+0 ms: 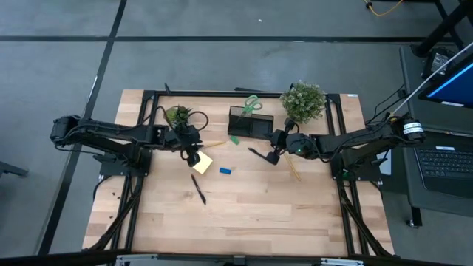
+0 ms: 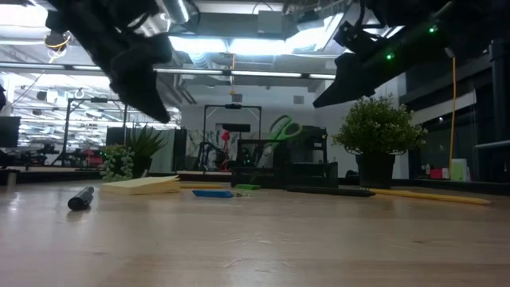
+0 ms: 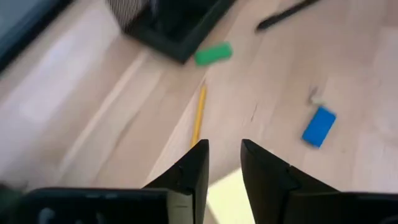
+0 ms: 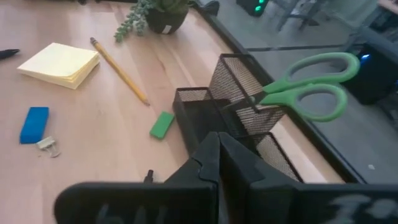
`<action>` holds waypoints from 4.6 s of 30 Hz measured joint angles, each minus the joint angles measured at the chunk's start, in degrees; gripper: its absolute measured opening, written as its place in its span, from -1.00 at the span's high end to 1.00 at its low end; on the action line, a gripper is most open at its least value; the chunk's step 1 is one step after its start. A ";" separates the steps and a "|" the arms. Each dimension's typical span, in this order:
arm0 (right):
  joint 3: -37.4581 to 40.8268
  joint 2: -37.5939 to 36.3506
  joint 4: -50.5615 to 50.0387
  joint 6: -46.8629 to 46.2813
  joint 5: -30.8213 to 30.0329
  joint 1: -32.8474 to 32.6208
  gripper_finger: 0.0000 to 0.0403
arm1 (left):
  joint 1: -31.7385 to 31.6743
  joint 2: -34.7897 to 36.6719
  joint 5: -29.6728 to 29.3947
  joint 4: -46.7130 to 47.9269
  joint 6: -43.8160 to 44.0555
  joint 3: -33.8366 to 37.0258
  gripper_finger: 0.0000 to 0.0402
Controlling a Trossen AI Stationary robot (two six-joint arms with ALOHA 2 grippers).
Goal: Pick and place office supplies into organizer
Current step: Put the left yellow pencil into the black desk organizer
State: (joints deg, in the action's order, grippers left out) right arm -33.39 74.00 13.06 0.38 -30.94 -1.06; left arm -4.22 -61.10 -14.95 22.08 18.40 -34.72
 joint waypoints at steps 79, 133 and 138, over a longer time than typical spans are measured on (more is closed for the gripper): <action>-0.02 0.02 0.83 1.82 8.77 9.16 0.96 | -12.80 -41.17 15.81 22.69 -26.67 -25.35 0.57; -0.04 0.02 0.81 1.89 8.77 9.15 0.96 | -12.77 -42.45 14.69 21.88 -23.50 -25.13 0.85; -0.04 0.02 0.82 1.89 8.77 9.16 0.96 | -12.75 -42.45 14.69 21.91 -23.50 -25.12 0.89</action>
State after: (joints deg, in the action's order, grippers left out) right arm -33.43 74.02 13.88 2.26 -22.17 8.09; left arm -16.97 -103.55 -0.25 43.99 -5.11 -59.84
